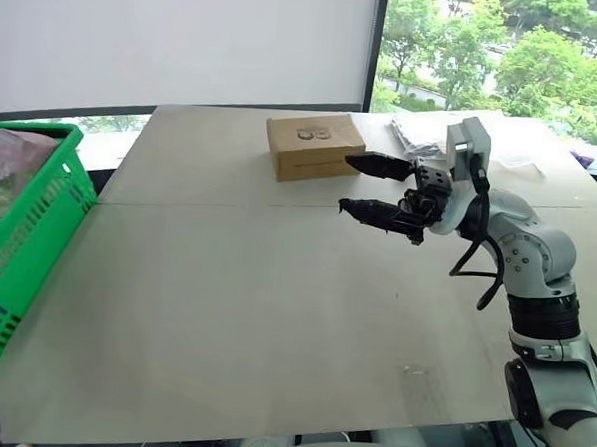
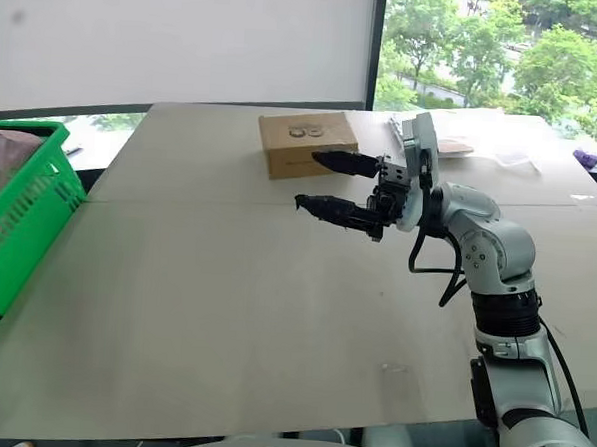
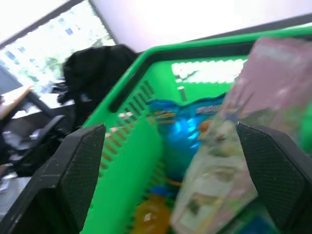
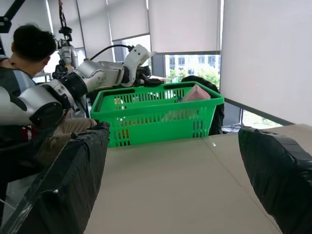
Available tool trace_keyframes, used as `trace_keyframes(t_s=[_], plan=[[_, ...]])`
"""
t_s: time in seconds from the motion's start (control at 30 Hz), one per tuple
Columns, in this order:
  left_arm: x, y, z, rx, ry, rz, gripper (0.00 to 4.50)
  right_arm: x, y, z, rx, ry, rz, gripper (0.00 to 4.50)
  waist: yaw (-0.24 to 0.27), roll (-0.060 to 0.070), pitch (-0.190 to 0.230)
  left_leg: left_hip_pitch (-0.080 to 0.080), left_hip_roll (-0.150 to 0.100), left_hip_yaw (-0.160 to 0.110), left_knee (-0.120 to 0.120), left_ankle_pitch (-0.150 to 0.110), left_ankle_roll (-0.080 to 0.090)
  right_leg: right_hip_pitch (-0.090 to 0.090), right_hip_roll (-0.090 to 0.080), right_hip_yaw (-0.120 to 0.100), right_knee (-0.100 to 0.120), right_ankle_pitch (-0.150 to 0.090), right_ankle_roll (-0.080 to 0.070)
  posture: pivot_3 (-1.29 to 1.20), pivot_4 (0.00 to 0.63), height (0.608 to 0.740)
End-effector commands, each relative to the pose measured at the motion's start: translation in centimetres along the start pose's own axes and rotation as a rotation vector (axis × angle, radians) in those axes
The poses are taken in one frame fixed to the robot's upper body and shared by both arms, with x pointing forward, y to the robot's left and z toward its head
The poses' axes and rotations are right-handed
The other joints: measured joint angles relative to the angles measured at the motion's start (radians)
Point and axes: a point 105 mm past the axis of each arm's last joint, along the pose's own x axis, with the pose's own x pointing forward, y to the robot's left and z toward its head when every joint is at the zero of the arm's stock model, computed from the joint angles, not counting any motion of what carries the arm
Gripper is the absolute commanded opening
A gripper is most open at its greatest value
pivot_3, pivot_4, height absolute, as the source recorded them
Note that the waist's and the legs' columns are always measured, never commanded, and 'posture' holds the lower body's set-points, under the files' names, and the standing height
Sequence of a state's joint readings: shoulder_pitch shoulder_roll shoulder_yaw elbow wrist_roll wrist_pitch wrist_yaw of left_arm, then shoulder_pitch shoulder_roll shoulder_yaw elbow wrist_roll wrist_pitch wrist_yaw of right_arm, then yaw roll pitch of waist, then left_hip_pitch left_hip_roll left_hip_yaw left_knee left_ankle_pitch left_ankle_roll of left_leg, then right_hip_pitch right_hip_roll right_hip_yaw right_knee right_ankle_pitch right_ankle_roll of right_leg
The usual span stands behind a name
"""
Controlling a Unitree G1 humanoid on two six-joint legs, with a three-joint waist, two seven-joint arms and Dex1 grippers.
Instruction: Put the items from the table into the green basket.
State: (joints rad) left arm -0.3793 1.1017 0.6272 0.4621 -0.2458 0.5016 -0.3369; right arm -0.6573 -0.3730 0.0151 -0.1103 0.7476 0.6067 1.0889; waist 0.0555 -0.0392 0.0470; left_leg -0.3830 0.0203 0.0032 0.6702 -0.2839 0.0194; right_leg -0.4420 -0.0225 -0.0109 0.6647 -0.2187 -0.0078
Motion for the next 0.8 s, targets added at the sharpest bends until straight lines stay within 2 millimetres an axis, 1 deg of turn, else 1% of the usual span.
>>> trace_keyframes(t_s=[0.03, 0.07, 0.1, 0.13, 0.17, 0.23, 0.3, 0.37, 0.43, 0.5, 0.53, 0.67, 0.7, 0.77, 0.8], plan=[[-2.0, -5.1, 4.4, -0.038, -0.216, -0.326, 4.44, -0.1, 0.0, 0.7, -0.053, -0.009, -0.004, 4.50, 0.007, -0.003, -0.002, 0.000, 0.000, 0.000, 0.000, 0.000, 0.000, 0.000, -0.001, 0.000, 0.000, 0.000, 0.000, 0.16, 0.000, 0.724], [-4.0, -9.3, 3.5, -0.061, -0.213, -0.554, 4.44, -0.8, -0.4, 0.0, -0.051, 0.008, -0.046, 4.50, 0.005, -0.002, -0.004, 0.000, -0.001, 0.000, 0.000, 0.000, 0.000, 0.000, -0.001, 0.000, 0.000, 0.000, 0.000, 0.16, 0.000, 0.724], [-6.1, -12.4, 2.5, -0.104, -0.192, -0.736, 4.44, -1.5, -0.8, -0.7, -0.050, 0.028, -0.083, 4.50, 0.006, 0.002, -0.009, -0.001, -0.001, 0.000, 0.000, 0.000, 0.000, 0.000, -0.002, 0.000, -0.002, 0.000, 0.000, 0.16, 0.000, 0.724], [-8.0, -14.8, 1.5, -0.113, -0.169, -0.859, 4.44, -2.3, -1.2, -1.5, -0.052, 0.051, -0.123, 4.50, 0.006, 0.004, -0.010, 0.000, -0.003, 0.003, -0.001, 0.000, 0.001, 0.000, -0.006, 0.000, -0.002, 0.000, 0.000, 0.16, 0.000, 0.724], [-9.2, -16.0, 0.6, -0.100, -0.149, -0.916, 4.44, -2.9, -1.4, -2.1, -0.055, 0.068, -0.153, 4.50, 0.007, 0.006, -0.011, 0.000, -0.004, 0.003, -0.001, -0.001, 0.001, 0.000, -0.007, 0.000, -0.001, 0.000, 0.000, 0.16, 0.000, 0.724], [-10.5, -17.9, -1.3, -0.078, -0.113, -0.960, 4.44, -4.2, -2.0, -3.7, -0.070, 0.121, -0.232, 4.50, 0.008, 0.006, -0.011, 0.000, -0.005, 0.005, -0.001, -0.002, 0.004, 0.000, -0.009, -0.001, -0.002, 0.000, 0.000, 0.16, 0.000, 0.724], [-11.7, -20.6, -3.3, -0.105, -0.064, -1.002, 4.44, -6.3, -3.0, -6.0, -0.068, 0.186, -0.369, 4.50, 0.013, 0.006, -0.011, 0.001, -0.005, 0.005, -0.001, -0.002, 0.004, 0.000, -0.008, -0.001, -0.001, 0.000, 0.000, 0.16, 0.000, 0.724], [-12.8, -22.8, -4.5, -0.106, -0.051, -1.043, 4.44, -8.3, -3.6, -8.1, -0.076, 0.244, -0.483, 4.50, 0.019, 0.009, -0.012, 0.003, -0.005, 0.004, -0.001, -0.002, 0.004, 0.002, -0.006, -0.001, 0.000, 0.000, 0.000, 0.15, 0.000, 0.724], [-13.5, -24.7, -5.4, -0.109, -0.040, -1.066, 4.44, -10.3, -3.7, -10.2, -0.094, 0.332, -0.565, 4.50, 0.022, 0.011, -0.012, 0.005, -0.004, 0.005, 0.000, -0.001, 0.004, 0.005, -0.004, -0.001, 0.000, 0.000, 0.000, 0.14, 0.000, 0.724], [-13.7, -26.8, -6.4, -0.126, -0.026, -1.071, 4.44, -12.5, -3.2, -12.3, -0.152, 0.458, -0.617, 4.50, 0.024, 0.012, -0.013, 0.009, -0.003, 0.005, 0.002, -0.001, 0.004, 0.009, -0.002, -0.001, 0.000, 0.000, 0.000, 0.13, 0.000, 0.724], [-13.9, -27.5, -6.7, -0.127, -0.025, -1.072, 4.44, -13.2, -2.9, -12.8, -0.173, 0.491, -0.639, 4.50, 0.026, 0.013, -0.013, 0.012, -0.003, 0.005, 0.002, -0.001, 0.004, 0.012, -0.001, -0.001, -0.001, 0.000, 0.000, 0.13, 0.000, 0.724], [-13.9, -28.7, -6.9, -0.149, -0.037, -1.059, 4.44, -14.8, -2.3, -13.5, -0.204, 0.496, -0.736, 4.50, 0.015, 0.013, -0.013, 0.021, -0.002, 0.009, 0.002, -0.002, 0.005, 0.020, 0.006, 0.003, -0.002, -0.001, 0.001, 0.15, 0.015, 0.724], [-13.9, -28.9, -6.9, -0.144, -0.039, -1.058, 4.44, -15.1, -2.2, -13.6, -0.208, 0.490, -0.761, 4.50, 0.011, 0.013, -0.012, 0.021, 0.000, 0.010, 0.002, -0.002, 0.005, 0.020, 0.006, 0.004, -0.002, -0.003, 0.004, 0.15, 0.015, 0.724], [-14.1, -28.9, -7.0, -0.146, -0.036, -1.055, 4.44, -15.5, -2.0, -13.5, -0.205, 0.466, -0.796, 4.50, 0.008, 0.015, -0.011, 0.023, 0.001, 0.012, 0.001, -0.002, 0.005, 0.024, 0.008, 0.006, -0.002, -0.003, 0.005, 0.16, 0.018, 0.724], [-14.1, -28.9, -7.0, -0.150, -0.034, -1.055, 4.44, -15.6, -2.0, -13.4, -0.203, 0.457, -0.807, 4.50, 0.008, 0.015, -0.011, 0.025, 0.001, 0.012, 0.000, -0.002, 0.005, 0.026, 0.011, 0.006, -0.003, -0.004, 0.005, 0.16, 0.018, 0.724]])
